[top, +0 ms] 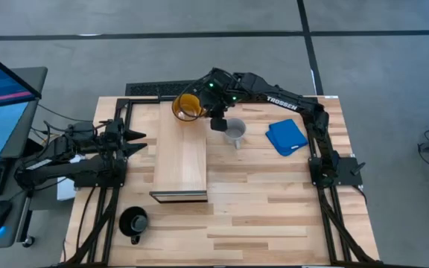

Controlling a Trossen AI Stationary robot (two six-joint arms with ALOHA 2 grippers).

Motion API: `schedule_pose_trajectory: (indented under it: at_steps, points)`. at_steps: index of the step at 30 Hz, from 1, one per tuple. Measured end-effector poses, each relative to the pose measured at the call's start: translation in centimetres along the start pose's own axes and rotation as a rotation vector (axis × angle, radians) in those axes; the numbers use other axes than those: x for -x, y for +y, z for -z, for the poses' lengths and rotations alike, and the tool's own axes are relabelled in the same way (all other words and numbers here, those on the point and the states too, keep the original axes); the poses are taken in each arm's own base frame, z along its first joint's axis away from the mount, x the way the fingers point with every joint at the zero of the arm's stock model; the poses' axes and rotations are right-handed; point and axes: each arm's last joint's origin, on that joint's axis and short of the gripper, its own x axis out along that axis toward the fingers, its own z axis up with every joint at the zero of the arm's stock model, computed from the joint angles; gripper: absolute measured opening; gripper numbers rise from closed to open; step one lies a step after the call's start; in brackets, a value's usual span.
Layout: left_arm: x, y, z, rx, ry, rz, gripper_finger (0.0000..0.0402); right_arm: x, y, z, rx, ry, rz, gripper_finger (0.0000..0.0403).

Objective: Stack small to large cups/mugs on shelf
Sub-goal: Put the yellow mug on the shelf

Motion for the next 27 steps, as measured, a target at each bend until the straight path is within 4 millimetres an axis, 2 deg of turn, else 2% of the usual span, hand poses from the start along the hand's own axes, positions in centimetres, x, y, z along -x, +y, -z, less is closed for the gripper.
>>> schedule_pose_trajectory:
  at_steps: [5, 12, 24, 27]
  points:
    - [0.0, 0.0, 0.0, 0.004, 0.0, 0.0, 0.0194, -0.1, 0.0, 0.0, -0.002, 0.005, -0.001, 0.01]
    - [0.0, 0.0, 0.0, 0.014, 0.001, 0.0, 0.0194, -2.8, 0.1, 0.2, -0.012, 0.035, -0.028, 0.01]
    - [0.0, 0.0, 0.1, 0.02, 0.02, 0.018, 0.0194, -2.9, 0.1, 0.2, -0.009, 0.04, -0.016, 0.0101]
    - [0.0, 0.0, 0.2, 0.02, 0.02, 0.018, 0.0194, -2.9, 0.1, 0.2, -0.006, 0.047, -0.006, 0.0123]
